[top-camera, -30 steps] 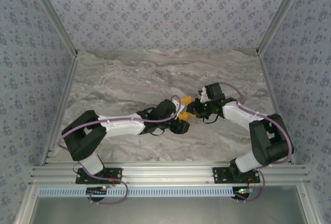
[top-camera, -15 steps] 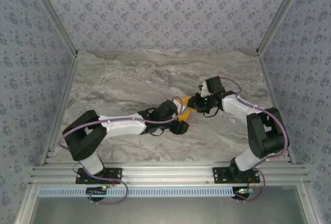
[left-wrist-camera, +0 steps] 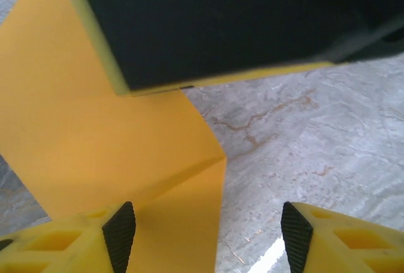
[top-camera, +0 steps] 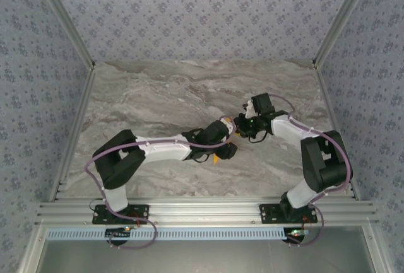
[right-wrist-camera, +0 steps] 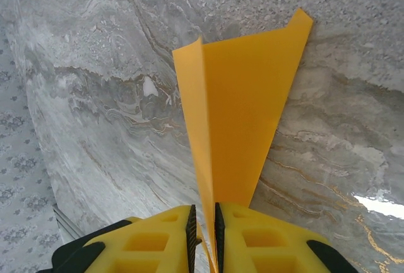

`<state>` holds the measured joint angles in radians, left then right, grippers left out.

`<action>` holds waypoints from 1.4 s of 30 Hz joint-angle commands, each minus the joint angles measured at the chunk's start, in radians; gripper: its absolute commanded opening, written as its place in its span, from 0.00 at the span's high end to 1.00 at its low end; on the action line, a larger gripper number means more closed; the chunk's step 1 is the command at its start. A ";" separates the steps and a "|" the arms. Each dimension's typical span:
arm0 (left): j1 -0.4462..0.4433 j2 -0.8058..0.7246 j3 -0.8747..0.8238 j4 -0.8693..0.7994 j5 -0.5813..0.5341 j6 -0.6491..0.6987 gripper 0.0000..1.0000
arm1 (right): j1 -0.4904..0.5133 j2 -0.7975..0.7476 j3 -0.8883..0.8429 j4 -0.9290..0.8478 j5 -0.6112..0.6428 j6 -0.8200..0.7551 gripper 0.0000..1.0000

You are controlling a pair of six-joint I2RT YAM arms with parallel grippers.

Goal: Fold a paper plane with a square sheet of paper (fold left side to right side)
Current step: Fold the wing for the fifth time at the center of the table.

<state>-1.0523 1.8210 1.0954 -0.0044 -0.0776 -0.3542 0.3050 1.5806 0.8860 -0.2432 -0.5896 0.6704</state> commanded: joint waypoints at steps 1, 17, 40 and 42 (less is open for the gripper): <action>-0.011 0.035 0.040 -0.047 -0.069 0.029 0.38 | 0.006 0.011 0.016 0.003 -0.018 0.015 0.83; -0.018 0.012 0.027 -0.051 -0.073 0.044 0.81 | 0.012 0.026 0.025 -0.002 -0.009 0.009 0.82; 0.063 -0.086 -0.113 0.132 0.131 -0.105 0.97 | -0.156 -0.102 -0.165 0.347 -0.075 0.078 0.31; 0.079 -0.098 -0.140 0.169 0.161 -0.129 0.98 | -0.163 -0.094 -0.170 0.356 -0.072 0.073 0.35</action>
<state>-0.9924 1.7729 0.9783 0.0761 0.0082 -0.4267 0.1551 1.4811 0.7280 0.0326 -0.6441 0.7208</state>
